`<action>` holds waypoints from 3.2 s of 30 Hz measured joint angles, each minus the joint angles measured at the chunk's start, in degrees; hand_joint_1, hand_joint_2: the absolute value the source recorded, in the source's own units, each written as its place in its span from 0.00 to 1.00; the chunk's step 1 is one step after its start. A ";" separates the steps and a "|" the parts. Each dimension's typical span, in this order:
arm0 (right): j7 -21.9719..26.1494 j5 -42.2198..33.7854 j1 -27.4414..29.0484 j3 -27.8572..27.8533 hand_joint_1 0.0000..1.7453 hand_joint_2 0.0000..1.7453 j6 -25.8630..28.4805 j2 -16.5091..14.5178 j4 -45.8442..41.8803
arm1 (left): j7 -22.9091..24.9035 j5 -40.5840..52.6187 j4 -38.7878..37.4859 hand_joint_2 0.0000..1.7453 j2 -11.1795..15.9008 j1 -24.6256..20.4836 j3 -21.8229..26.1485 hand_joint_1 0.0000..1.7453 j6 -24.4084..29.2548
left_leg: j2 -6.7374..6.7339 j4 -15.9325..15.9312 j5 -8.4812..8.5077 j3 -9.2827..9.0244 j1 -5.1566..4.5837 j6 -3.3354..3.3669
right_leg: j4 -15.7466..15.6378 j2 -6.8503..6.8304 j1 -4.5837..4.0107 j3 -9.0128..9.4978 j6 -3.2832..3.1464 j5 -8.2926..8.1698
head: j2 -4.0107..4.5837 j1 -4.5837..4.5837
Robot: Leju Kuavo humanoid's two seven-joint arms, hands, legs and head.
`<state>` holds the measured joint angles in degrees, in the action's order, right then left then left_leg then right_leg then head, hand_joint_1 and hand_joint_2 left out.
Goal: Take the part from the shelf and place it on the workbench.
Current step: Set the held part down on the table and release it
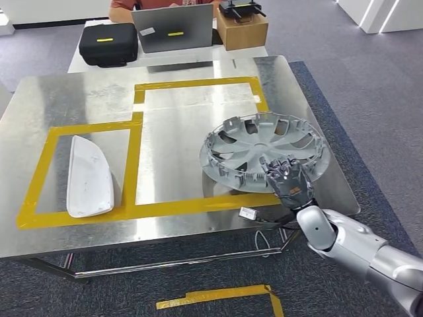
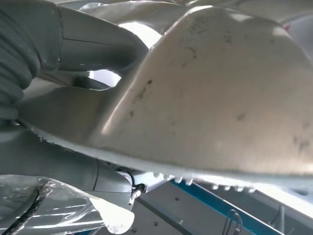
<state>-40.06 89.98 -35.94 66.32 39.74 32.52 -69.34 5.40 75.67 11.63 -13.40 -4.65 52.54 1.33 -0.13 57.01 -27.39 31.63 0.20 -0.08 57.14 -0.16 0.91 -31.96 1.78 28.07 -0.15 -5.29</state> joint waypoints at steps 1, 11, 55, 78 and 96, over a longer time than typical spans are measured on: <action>0.00 0.00 -0.09 -0.11 1.00 1.00 0.00 0.14 0.01 | 0.00 0.01 0.00 0.00 0.01 0.00 0.00 0.00 -0.03 | 0.00 0.00 0.00 0.00 0.00 0.00 | 0.00 0.00 0.00 0.00 0.00 0.00 | 0.00 -0.01; 4.94 0.00 2.93 -2.84 1.00 1.00 0.00 -0.49 2.04 | 0.00 -0.11 0.00 0.00 0.03 0.00 -0.10 0.00 -0.07 | 0.02 0.00 -0.01 0.02 0.01 0.01 | 0.00 -0.03 -0.01 0.00 0.00 0.00 | 0.00 0.00; 0.20 0.00 -9.27 6.22 1.00 1.00 0.02 -2.84 -12.72 | 0.49 1.09 -0.02 0.00 0.09 0.02 -0.37 0.00 -0.16 | 0.00 0.07 -0.04 0.14 -0.04 0.07 | 0.02 0.00 0.01 -0.10 0.01 0.00 | 0.00 -0.01; 0.10 -0.04 -6.67 7.64 0.25 0.25 0.02 -1.96 -12.19 | 0.50 1.63 -0.02 0.75 0.09 0.02 -0.93 0.00 -0.15 | 0.00 0.09 -0.05 0.15 -0.03 0.07 | 0.02 0.02 0.01 -0.12 0.01 0.00 | 0.00 0.01; -0.02 0.00 -6.71 7.62 0.00 0.00 0.02 -1.92 -11.69 | 0.33 1.00 -0.02 0.25 0.20 -0.68 -1.22 0.00 -0.08 | -0.01 0.11 -0.04 0.14 -0.03 0.07 | 0.02 0.03 0.01 -0.09 0.01 0.00 | 0.00 0.02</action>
<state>-40.08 89.99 -42.64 73.94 39.76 30.59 -81.02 5.73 76.67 11.61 -13.21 -5.32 51.32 1.25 -0.14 57.12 -27.43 31.77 0.17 -0.01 57.15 -0.13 0.91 -32.05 1.79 28.07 -0.15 -5.27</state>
